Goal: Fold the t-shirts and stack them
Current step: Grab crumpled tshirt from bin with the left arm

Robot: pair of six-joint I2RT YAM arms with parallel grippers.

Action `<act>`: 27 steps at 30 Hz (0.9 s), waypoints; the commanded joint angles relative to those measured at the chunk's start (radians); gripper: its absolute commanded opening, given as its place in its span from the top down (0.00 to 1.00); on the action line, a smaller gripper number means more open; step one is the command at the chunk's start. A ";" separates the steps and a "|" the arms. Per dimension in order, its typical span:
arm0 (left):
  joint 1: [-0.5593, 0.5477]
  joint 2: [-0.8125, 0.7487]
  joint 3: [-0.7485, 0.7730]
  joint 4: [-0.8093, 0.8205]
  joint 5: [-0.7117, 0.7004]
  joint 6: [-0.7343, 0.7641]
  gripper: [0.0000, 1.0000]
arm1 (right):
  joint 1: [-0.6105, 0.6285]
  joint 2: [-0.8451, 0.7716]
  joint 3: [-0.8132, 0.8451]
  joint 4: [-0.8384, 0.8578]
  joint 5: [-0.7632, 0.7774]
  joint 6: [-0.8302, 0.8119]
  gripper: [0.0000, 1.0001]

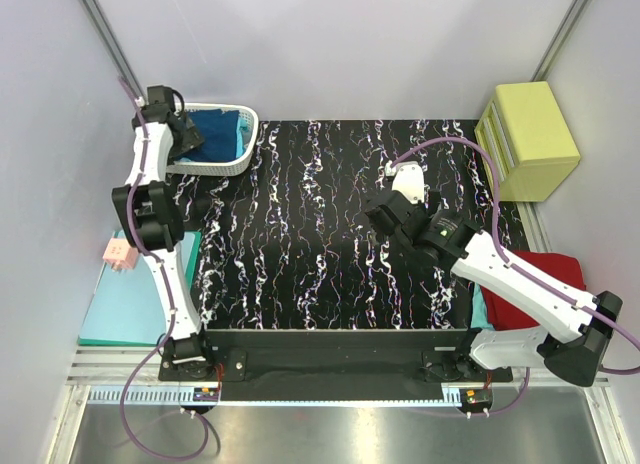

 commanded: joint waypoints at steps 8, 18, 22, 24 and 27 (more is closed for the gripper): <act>-0.097 -0.028 0.087 0.044 -0.005 0.029 0.16 | 0.005 0.016 0.001 0.005 -0.001 0.016 0.00; -0.088 0.045 0.100 0.046 -0.030 0.029 0.17 | 0.004 0.022 0.005 -0.006 0.014 -0.008 0.00; -0.087 0.055 0.106 0.046 -0.033 0.026 0.23 | 0.005 0.036 0.012 -0.006 0.013 -0.013 0.00; -0.088 0.058 0.104 0.046 -0.033 0.026 0.36 | 0.004 0.042 0.013 -0.007 0.014 -0.014 0.00; -0.090 0.052 0.103 0.044 -0.028 0.026 0.56 | 0.004 0.049 0.013 -0.006 0.011 -0.013 0.00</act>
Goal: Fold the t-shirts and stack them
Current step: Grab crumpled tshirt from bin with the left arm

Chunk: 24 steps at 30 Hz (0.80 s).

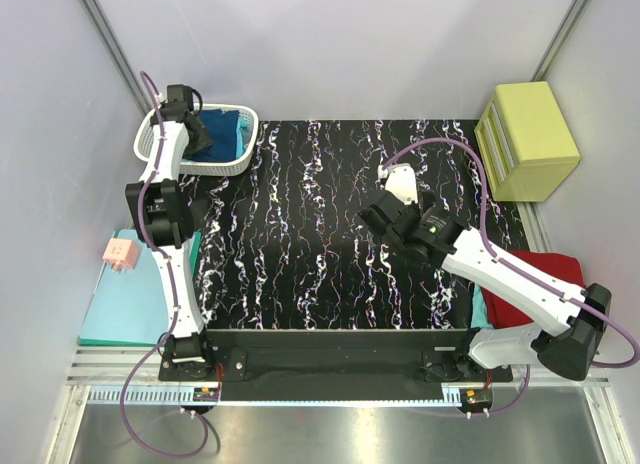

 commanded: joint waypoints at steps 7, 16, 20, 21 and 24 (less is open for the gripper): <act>-0.018 -0.063 0.031 0.023 -0.018 -0.004 0.79 | 0.004 0.020 0.013 0.000 -0.006 0.013 0.00; -0.152 -0.280 -0.087 0.034 -0.121 -0.015 1.00 | 0.005 0.018 0.000 0.040 -0.026 0.016 0.00; -0.244 -0.421 -0.116 0.033 -0.159 -0.004 1.00 | 0.004 0.020 0.016 0.064 -0.038 -0.001 0.00; -0.281 -0.446 -0.125 0.030 -0.172 -0.001 1.00 | 0.005 0.021 0.022 0.069 -0.038 -0.009 0.00; -0.341 -0.535 -0.155 0.017 -0.179 0.001 1.00 | 0.005 0.024 0.043 0.077 -0.049 -0.018 0.01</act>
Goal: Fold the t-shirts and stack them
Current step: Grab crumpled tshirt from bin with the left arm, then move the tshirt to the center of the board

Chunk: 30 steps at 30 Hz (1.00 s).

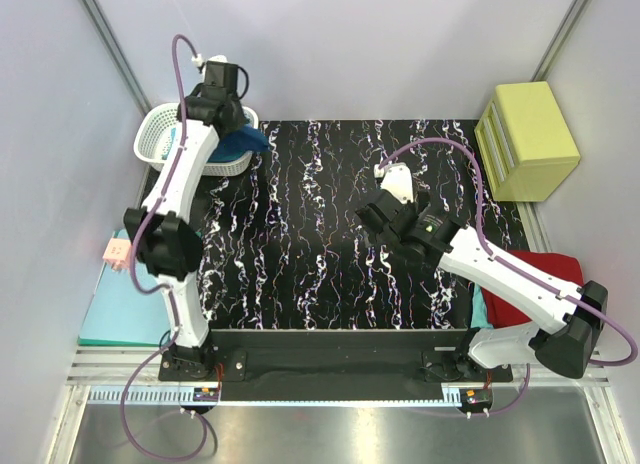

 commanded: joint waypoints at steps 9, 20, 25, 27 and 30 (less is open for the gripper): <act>-0.222 -0.411 -0.146 -0.037 -0.086 0.011 1.00 | 0.004 -0.020 0.073 0.065 0.007 -0.047 0.00; -0.431 -0.566 -0.600 -0.020 -0.061 -0.116 1.00 | 0.004 -0.005 0.185 0.079 0.078 -0.092 0.00; -0.548 -0.540 -0.738 0.036 -0.057 -0.161 1.00 | 0.005 -0.028 0.168 0.067 0.055 -0.050 0.00; -0.591 -0.514 -0.739 0.055 -0.041 -0.161 1.00 | 0.005 -0.035 0.164 0.060 0.050 -0.033 0.00; -0.661 -0.439 -0.674 0.059 -0.044 -0.135 1.00 | 0.004 -0.040 0.158 0.047 0.046 -0.016 0.00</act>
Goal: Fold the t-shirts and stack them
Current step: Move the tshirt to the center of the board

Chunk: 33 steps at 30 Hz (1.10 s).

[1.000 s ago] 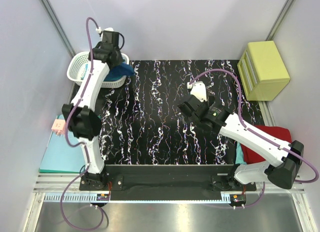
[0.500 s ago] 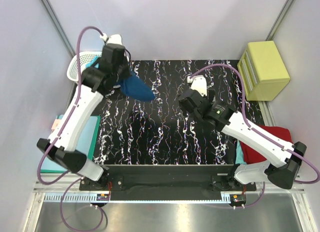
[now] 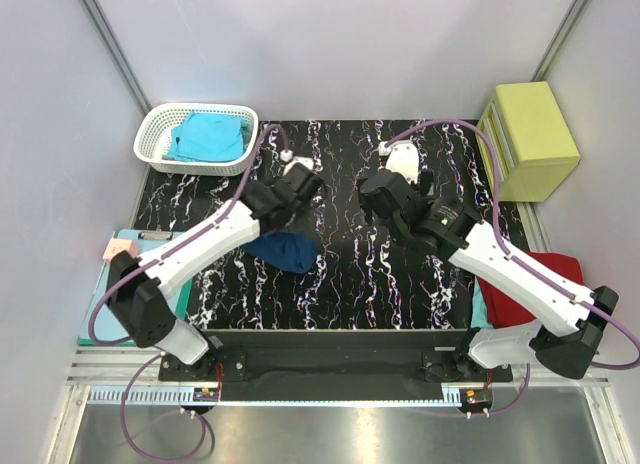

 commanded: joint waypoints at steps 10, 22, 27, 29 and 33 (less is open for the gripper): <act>-0.197 0.256 0.315 0.052 -0.057 0.019 0.37 | 0.005 -0.065 0.001 -0.040 0.021 0.052 0.00; -0.088 0.009 -0.004 0.123 -0.181 -0.104 0.01 | 0.004 -0.057 -0.041 0.015 0.024 0.026 0.00; 0.073 -0.016 -0.139 0.287 0.038 -0.157 0.14 | -0.132 -0.111 -0.100 0.147 -0.213 0.040 0.03; 0.134 0.026 -0.114 0.308 0.143 -0.139 0.14 | -0.250 -0.108 -0.111 0.166 -0.316 0.064 0.04; 0.138 0.158 0.040 0.240 0.184 -0.010 0.23 | -0.285 -0.010 -0.082 0.135 -0.416 0.015 0.03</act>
